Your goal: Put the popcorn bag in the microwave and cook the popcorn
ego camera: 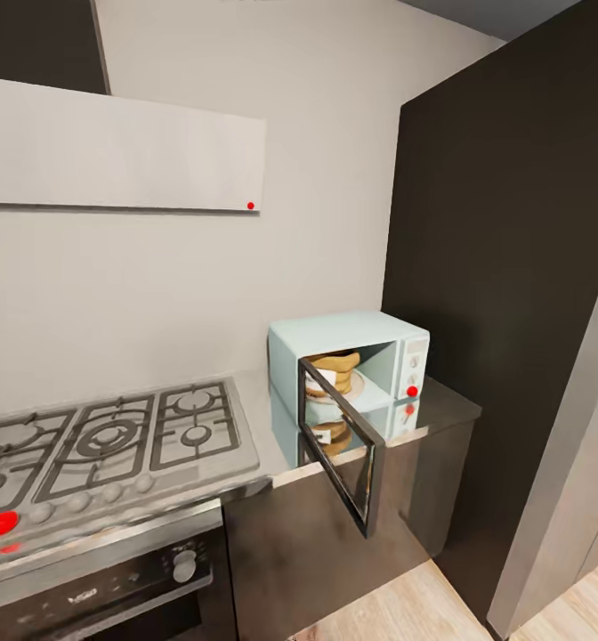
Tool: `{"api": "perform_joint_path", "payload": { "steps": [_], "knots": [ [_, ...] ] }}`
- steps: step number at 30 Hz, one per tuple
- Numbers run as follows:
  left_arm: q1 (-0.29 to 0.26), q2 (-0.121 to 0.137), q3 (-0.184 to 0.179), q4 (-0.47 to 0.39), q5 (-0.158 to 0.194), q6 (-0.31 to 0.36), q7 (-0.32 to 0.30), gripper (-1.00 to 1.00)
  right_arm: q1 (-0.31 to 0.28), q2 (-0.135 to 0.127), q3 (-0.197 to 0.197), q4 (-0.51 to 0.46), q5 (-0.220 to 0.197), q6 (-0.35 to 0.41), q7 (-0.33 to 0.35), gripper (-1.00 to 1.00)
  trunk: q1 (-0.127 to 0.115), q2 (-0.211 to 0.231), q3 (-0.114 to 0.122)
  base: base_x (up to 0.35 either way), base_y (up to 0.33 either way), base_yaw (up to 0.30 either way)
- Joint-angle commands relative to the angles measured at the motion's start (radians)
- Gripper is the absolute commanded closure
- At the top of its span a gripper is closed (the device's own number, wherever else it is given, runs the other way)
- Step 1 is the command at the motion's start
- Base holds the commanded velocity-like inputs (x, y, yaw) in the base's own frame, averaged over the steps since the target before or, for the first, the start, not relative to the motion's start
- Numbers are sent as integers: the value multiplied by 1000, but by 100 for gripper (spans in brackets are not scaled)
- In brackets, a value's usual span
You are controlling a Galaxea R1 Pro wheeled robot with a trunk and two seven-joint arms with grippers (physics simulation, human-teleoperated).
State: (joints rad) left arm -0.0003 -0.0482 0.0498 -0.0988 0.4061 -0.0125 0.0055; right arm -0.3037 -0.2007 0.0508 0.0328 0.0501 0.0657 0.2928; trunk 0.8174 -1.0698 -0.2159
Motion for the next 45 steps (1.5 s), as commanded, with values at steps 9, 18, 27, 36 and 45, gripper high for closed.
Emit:
{"api": "perform_joint_path", "payload": {
  "steps": [9,18,27,36,45],
  "knots": [
    [0,0,3,1,12,-1,1,-100,-1,0,4,1,5,0,3,-100,0,-1,-1,-88,-256,270],
    [0,1,2,2,13,-1,1,-100,-1,-1,4,1,5,0,3,-100,0,-1,-1,11,-282,155],
    [0,1,2,4,14,-1,1,-100,-1,-4,4,1,5,-9,3,-100,0,-1,-1,87,-283,3],
    [0,1,2,4,14,-1,1,-100,-2,-5,4,1,4,1,4,-100,0,-1,-1,59,-283,0],
    [0,1,2,4,14,-1,1,-100,-2,-7,4,1,2,2,3,-100,0,-1,-1,1,-285,16]
  ]
}}
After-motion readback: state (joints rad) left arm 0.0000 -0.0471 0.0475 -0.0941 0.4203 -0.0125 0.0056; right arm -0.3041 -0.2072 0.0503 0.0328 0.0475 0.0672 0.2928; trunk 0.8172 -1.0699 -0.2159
